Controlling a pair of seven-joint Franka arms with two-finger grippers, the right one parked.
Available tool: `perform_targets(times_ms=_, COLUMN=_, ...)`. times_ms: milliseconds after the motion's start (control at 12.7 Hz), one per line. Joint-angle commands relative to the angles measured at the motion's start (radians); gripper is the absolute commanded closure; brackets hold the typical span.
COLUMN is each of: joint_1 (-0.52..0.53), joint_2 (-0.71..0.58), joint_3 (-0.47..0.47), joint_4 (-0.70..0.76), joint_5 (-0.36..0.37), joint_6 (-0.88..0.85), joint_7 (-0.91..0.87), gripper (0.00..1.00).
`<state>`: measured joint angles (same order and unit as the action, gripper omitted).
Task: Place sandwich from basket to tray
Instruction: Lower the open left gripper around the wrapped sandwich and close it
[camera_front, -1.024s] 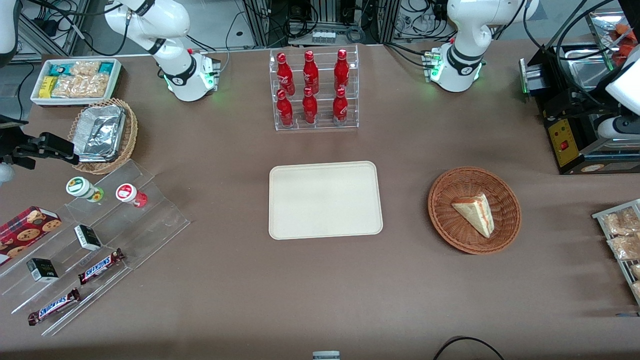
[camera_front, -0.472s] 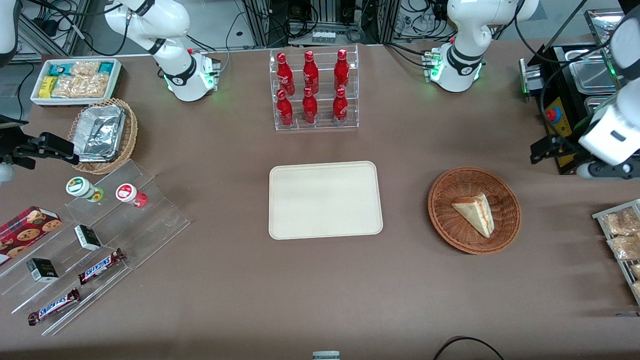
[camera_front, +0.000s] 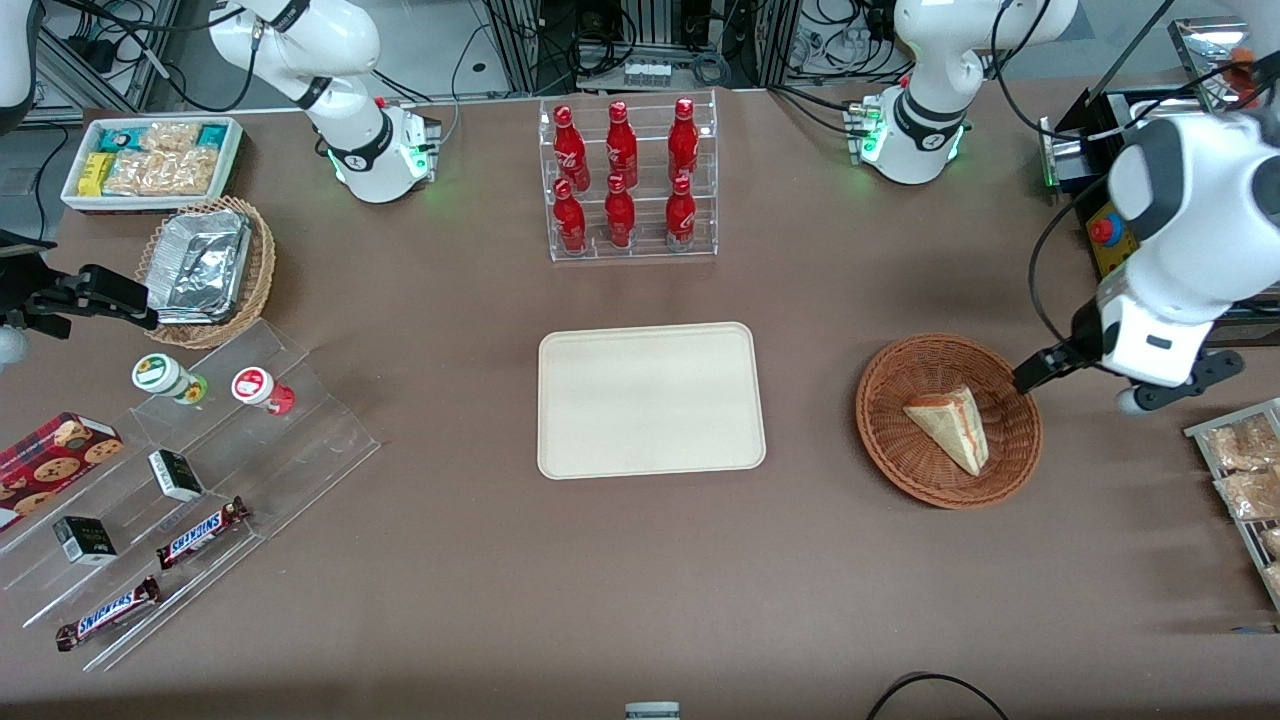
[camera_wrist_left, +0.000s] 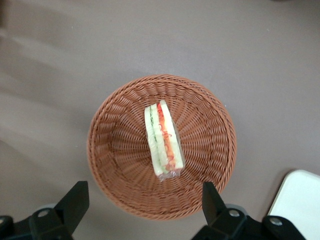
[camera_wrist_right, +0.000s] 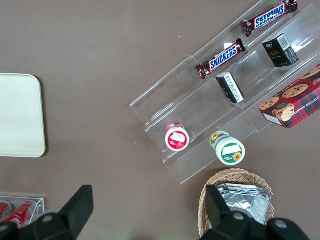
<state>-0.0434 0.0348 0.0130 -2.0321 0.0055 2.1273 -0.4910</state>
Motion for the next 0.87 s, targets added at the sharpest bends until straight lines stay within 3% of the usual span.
perform_targets(times_ms=0, joint_1=-0.003, joint_2=0.032, joint_3=-0.011, joint_4=-0.059, joint_5=-0.007, joint_6=0.118, joint_7=-0.153, gripper=0.00)
perform_targets(times_ms=472, joint_1=-0.004, joint_2=0.178, joint_3=-0.034, joint_4=-0.062, joint_5=-0.002, joint_6=0.233, joint_7=-0.187, gripper=0.00)
perform_targets(times_ms=787, joint_1=-0.004, joint_2=0.185, joint_3=-0.038, joint_4=-0.141, joint_5=0.001, joint_6=0.301, joint_7=-0.186, gripper=0.00)
